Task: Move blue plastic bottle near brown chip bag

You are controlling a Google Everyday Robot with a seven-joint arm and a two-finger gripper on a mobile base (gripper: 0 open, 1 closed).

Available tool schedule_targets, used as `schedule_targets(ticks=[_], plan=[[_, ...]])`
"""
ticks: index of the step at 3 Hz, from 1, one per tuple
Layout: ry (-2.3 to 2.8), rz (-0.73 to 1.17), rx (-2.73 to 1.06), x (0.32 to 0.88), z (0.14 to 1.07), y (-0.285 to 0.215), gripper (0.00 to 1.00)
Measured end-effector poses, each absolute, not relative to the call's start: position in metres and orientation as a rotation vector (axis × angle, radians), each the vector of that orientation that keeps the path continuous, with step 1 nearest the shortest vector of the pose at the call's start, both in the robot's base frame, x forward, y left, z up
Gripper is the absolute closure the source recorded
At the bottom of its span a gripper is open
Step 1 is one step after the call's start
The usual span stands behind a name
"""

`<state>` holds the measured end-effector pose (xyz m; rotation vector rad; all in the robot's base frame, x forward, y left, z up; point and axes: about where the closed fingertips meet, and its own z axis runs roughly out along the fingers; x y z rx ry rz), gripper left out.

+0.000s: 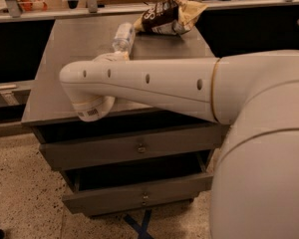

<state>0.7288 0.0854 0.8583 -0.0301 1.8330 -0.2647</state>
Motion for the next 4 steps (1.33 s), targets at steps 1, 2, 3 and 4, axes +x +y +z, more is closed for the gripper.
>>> schedule_targets(ticks=[1,2,3,4], plan=[[1.805,-0.347,0.043,0.731,0.864,0.053,1.00],[1.783,-0.372,0.070,0.740,0.867,0.034,1.00],[1.790,-0.351,0.092,0.753,0.865,0.020,1.00],[1.795,-0.321,0.093,0.766,0.863,0.012,0.82]])
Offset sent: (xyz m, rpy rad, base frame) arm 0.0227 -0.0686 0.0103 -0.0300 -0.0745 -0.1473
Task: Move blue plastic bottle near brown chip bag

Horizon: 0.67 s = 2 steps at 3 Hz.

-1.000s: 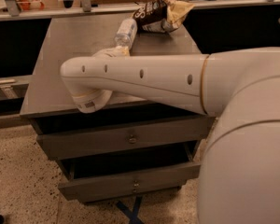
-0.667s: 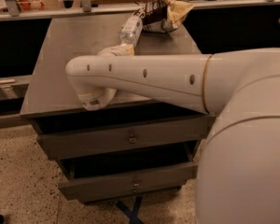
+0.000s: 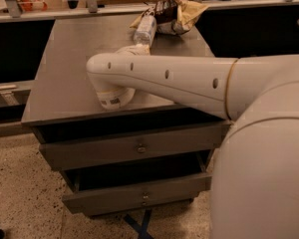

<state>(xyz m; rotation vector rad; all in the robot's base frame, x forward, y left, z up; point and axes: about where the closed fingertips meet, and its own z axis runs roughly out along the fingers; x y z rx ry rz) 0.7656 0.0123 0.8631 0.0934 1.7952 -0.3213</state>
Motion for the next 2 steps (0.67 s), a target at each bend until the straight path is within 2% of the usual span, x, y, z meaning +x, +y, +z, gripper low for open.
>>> schedule_targets(ticks=[2], plan=[[1.804,-0.293,0.084,0.7776,0.8626,0.0067,0.38]])
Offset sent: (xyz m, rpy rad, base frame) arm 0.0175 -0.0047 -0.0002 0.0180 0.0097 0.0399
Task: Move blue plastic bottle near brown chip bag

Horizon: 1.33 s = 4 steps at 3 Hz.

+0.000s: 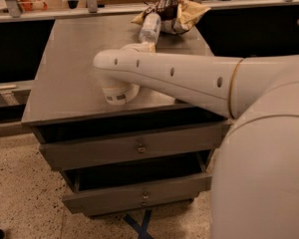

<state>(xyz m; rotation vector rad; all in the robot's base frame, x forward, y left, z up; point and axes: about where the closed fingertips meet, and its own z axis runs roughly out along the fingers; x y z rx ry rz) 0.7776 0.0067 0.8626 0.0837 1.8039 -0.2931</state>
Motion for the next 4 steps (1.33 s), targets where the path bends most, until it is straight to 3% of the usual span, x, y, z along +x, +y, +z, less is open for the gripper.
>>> schedule_targets(ticks=[1,2,3,4], plan=[[1.807,-0.290,0.080,0.779,0.863,0.007,0.13],[1.809,-0.290,0.074,0.779,0.863,0.008,0.00],[1.810,-0.286,0.075,0.776,0.865,0.009,0.00],[1.773,-0.243,0.056,0.733,0.884,0.036,0.00]])
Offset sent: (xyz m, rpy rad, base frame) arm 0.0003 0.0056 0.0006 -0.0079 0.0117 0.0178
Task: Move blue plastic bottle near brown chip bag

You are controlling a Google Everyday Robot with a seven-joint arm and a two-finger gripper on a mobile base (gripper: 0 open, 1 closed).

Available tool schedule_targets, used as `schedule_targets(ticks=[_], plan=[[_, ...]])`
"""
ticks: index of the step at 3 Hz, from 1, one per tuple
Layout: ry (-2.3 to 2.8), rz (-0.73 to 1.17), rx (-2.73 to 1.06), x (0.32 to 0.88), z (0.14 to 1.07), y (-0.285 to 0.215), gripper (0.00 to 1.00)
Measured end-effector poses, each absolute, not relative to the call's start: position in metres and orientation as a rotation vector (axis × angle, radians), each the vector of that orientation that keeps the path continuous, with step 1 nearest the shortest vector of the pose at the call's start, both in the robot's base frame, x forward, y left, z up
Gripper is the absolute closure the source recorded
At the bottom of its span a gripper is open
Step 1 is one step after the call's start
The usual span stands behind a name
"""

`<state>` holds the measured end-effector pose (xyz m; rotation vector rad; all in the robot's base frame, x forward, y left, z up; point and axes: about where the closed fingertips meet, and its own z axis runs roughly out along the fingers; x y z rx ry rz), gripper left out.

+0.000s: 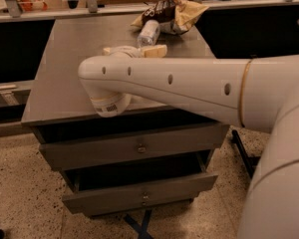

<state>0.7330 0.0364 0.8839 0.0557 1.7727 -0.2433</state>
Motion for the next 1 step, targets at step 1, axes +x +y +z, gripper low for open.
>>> schedule_targets(ticks=[1], plan=[[1.773,-0.243,0.056,0.7330,0.8840,0.0363,0.00]])
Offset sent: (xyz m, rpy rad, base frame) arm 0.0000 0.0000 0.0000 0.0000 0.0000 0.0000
